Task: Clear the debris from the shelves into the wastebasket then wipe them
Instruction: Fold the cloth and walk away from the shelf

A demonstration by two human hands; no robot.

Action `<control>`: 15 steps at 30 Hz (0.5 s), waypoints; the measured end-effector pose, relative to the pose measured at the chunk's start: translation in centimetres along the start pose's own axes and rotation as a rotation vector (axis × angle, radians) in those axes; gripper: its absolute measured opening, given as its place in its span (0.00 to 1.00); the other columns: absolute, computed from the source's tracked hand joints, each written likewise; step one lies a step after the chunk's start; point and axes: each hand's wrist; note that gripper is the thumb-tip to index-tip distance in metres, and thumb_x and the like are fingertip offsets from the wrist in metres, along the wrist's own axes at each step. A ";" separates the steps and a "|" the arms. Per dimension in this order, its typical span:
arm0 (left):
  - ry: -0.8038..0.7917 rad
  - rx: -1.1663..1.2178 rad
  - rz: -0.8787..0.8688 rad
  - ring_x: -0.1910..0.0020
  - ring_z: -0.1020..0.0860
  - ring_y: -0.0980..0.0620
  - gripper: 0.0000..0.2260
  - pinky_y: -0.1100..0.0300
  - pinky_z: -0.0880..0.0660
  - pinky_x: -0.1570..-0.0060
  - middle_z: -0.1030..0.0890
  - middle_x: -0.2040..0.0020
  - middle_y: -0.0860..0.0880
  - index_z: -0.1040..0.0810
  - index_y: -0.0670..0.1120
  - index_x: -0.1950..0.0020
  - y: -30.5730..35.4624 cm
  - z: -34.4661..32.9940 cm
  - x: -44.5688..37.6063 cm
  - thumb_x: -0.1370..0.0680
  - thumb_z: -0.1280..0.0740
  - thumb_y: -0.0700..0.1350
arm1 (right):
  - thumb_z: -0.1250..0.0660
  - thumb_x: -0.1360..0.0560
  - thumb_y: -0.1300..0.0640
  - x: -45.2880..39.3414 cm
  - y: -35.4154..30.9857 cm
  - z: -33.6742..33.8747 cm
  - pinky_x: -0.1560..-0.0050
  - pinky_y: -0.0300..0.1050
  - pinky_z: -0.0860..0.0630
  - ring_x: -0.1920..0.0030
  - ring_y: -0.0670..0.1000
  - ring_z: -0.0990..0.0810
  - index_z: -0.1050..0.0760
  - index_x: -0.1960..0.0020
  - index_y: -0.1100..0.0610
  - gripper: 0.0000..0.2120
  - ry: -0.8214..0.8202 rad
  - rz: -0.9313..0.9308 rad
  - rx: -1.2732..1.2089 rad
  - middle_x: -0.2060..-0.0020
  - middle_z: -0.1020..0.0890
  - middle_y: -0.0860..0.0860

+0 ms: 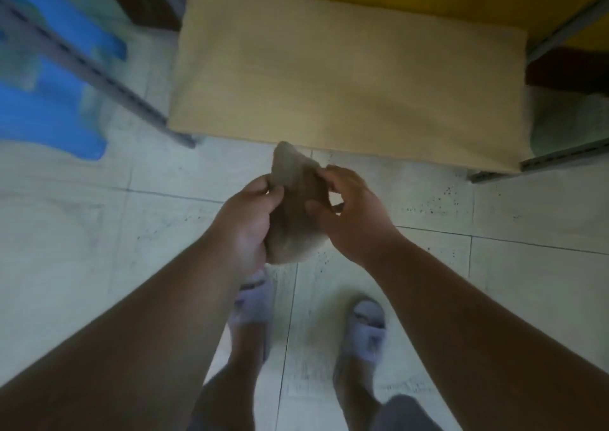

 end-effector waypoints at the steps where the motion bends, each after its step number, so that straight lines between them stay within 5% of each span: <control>1: -0.023 0.002 -0.006 0.46 0.17 0.43 0.11 0.44 0.20 0.51 0.15 0.45 0.46 0.20 0.50 0.40 0.6 0.9 2.6 0.16 0.42 0.44 | 0.29 0.26 0.50 1.3 -1.9 0.3 0.38 0.48 0.24 0.38 0.46 0.26 0.31 0.29 0.49 0.27 -0.024 -0.005 -0.045 0.34 0.28 0.46; 6: -0.081 -0.025 -0.110 0.52 0.16 0.48 0.10 0.53 0.18 0.55 0.15 0.47 0.43 0.20 0.47 0.41 5.7 4.7 16.2 0.18 0.39 0.39 | 0.22 0.33 0.50 7.6 -12.8 4.0 0.44 0.47 0.21 0.45 0.45 0.20 0.33 0.29 0.42 0.35 -0.202 0.003 -0.152 0.41 0.23 0.44; 9: -0.157 -0.040 -0.198 0.48 0.17 0.44 0.18 0.50 0.19 0.51 0.17 0.45 0.39 0.21 0.44 0.38 9.5 6.8 25.0 0.28 0.34 0.36 | 0.21 0.37 0.47 11.2 -20.2 7.6 0.44 0.50 0.21 0.46 0.46 0.20 0.32 0.30 0.41 0.38 -0.252 0.057 -0.140 0.45 0.20 0.45; 11: -0.156 -0.041 -0.259 0.45 0.19 0.39 0.23 0.44 0.22 0.46 0.18 0.44 0.36 0.22 0.43 0.37 11.7 8.2 30.3 0.33 0.34 0.36 | 0.22 0.38 0.46 13.4 -25.5 9.7 0.45 0.51 0.20 0.48 0.47 0.20 0.28 0.35 0.42 0.33 -0.261 0.129 -0.118 0.48 0.19 0.44; 15: -0.014 -0.004 -0.362 0.51 0.19 0.42 0.16 0.49 0.22 0.52 0.17 0.53 0.41 0.21 0.41 0.46 14.9 11.5 38.0 0.33 0.28 0.38 | 0.23 0.36 0.45 15.9 -35.5 11.1 0.54 0.53 0.19 0.56 0.48 0.19 0.25 0.49 0.43 0.18 -0.233 0.249 -0.101 0.57 0.19 0.44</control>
Point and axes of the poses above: each hand's wrist, its own x-axis away from the middle knuckle, its own z-axis out of the back of the hand, y = z × x
